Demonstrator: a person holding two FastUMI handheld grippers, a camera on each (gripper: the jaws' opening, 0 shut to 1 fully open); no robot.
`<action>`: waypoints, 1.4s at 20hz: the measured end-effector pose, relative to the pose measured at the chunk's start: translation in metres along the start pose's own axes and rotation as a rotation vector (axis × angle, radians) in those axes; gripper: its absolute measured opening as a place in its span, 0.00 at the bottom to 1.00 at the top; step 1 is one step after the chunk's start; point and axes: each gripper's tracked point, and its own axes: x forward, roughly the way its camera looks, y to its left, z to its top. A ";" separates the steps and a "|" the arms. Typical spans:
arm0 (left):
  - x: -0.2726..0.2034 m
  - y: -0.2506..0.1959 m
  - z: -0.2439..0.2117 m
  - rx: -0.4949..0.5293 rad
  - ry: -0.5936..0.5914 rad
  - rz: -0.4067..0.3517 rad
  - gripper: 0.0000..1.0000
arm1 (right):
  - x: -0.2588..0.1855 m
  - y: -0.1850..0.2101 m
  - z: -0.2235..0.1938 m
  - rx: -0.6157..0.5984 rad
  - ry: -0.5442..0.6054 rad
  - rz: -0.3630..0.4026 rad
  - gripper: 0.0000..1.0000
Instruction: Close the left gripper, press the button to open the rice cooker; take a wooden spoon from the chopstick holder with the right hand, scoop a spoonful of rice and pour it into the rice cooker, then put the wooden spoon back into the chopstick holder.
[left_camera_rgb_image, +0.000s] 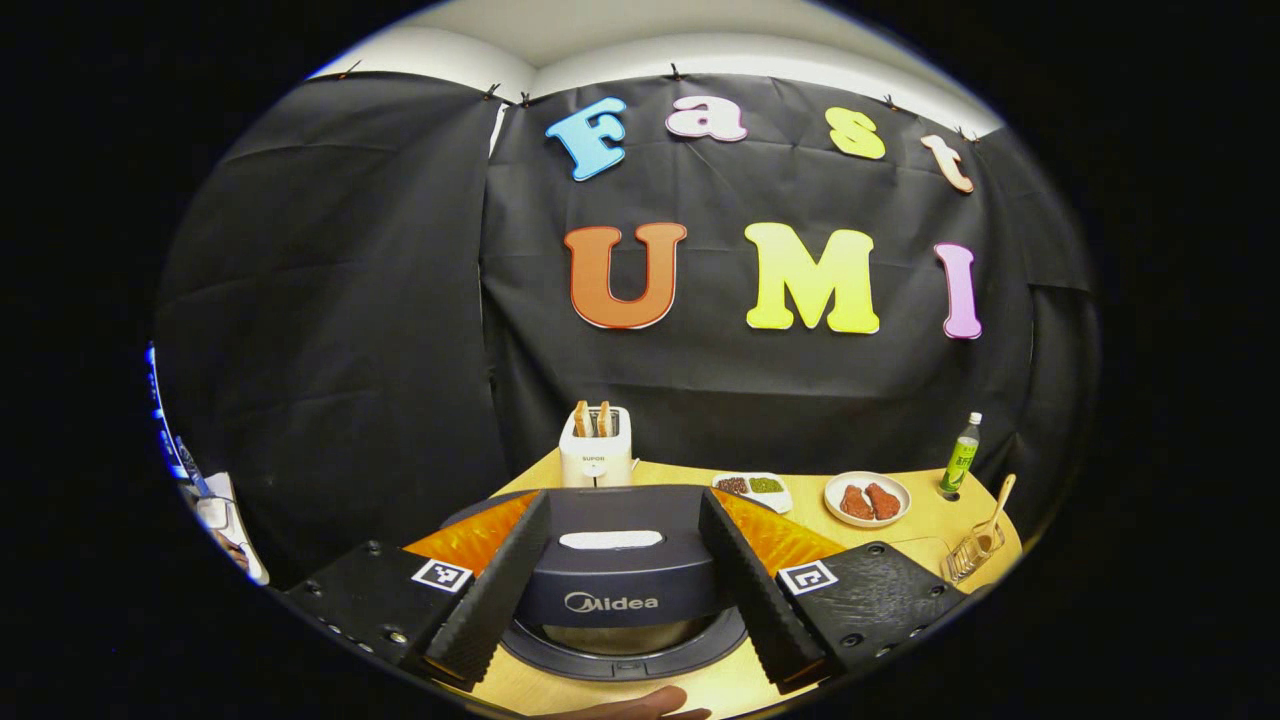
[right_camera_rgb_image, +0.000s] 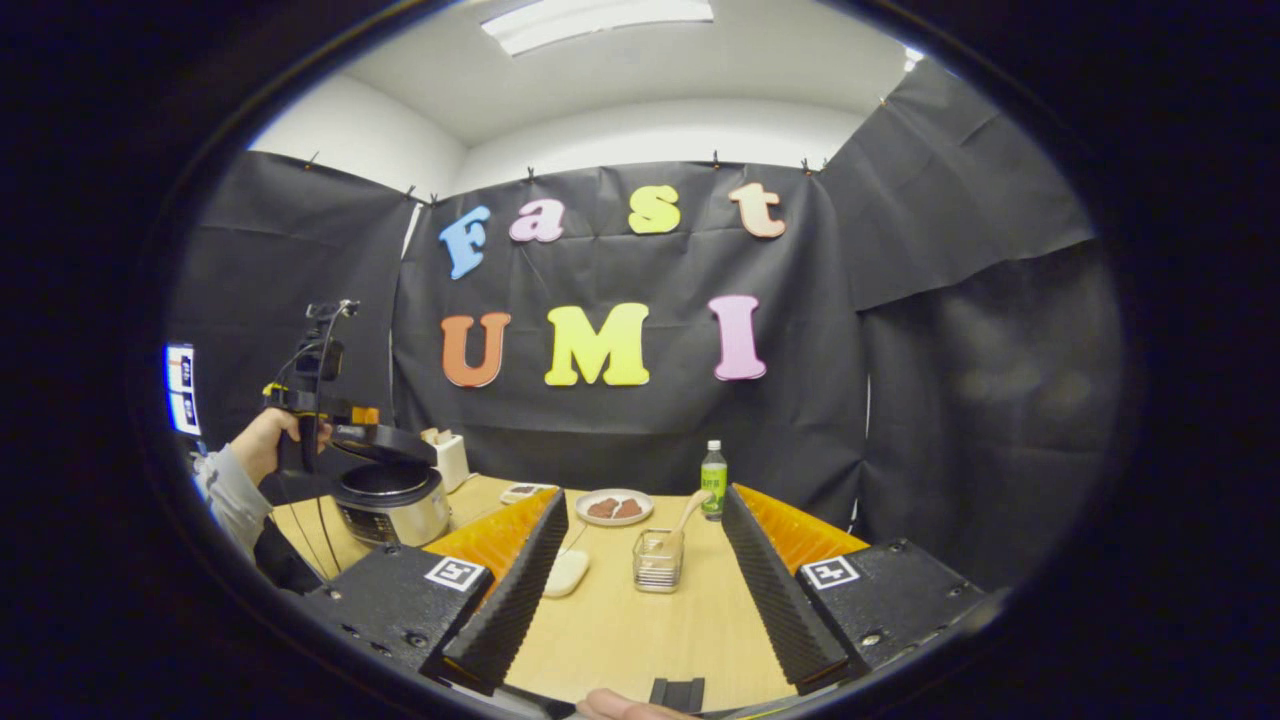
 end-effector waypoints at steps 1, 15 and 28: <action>-0.004 -0.001 -0.009 -0.006 0.005 -0.001 0.96 | -0.006 -0.003 -0.002 0.004 0.001 -0.013 0.99; -0.014 0.000 -0.086 -0.016 0.043 0.031 0.99 | -0.024 -0.048 -0.010 -0.011 0.021 -0.127 0.99; -0.018 -0.001 -0.089 0.002 -0.021 0.056 0.98 | -0.019 -0.051 -0.001 -0.044 0.015 -0.137 1.00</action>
